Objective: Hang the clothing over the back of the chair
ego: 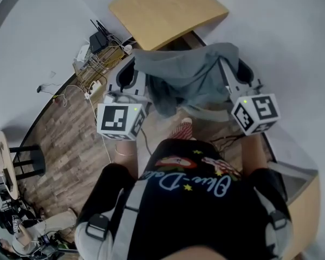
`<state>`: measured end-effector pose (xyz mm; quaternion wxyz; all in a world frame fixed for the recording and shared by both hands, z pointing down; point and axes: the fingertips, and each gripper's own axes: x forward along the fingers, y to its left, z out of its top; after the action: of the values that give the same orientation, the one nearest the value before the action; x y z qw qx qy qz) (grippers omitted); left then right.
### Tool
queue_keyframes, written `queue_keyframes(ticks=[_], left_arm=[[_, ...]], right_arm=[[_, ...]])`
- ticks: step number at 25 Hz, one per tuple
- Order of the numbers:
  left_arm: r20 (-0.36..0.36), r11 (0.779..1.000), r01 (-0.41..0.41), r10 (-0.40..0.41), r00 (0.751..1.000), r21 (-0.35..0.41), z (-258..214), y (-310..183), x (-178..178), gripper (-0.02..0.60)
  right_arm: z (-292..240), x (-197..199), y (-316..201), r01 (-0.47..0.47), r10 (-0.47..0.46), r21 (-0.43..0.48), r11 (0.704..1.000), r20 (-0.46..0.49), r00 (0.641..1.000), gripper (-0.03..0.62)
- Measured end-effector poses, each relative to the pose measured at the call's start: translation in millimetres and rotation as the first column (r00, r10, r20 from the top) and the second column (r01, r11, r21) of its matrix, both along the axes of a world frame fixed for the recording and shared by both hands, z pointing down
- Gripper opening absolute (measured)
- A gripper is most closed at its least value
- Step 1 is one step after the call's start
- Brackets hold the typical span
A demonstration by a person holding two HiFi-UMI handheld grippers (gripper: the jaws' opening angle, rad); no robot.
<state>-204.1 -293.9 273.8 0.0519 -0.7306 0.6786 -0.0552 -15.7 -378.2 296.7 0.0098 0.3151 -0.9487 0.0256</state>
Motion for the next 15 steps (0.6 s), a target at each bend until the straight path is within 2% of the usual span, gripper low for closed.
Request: queue_keyframes(ticks=[8,15], left_arm=[[0.005,0.99,-0.137,0.137,0.991,0.03,-10.1,-79.5,35.1,0.023],[0.028,0.969,-0.235,0.234,0.972,0.076,-33.8,-131.3,61.3,0.023]], right_arm=[[-2.9,45.4,-50.9,-0.138,0.138,0.001,0.99,-0.002,0.99,0.088],[-23.4,86.6,-84.2,-0.271,0.271,0.045,0.962,0.002,0.963,0.088]])
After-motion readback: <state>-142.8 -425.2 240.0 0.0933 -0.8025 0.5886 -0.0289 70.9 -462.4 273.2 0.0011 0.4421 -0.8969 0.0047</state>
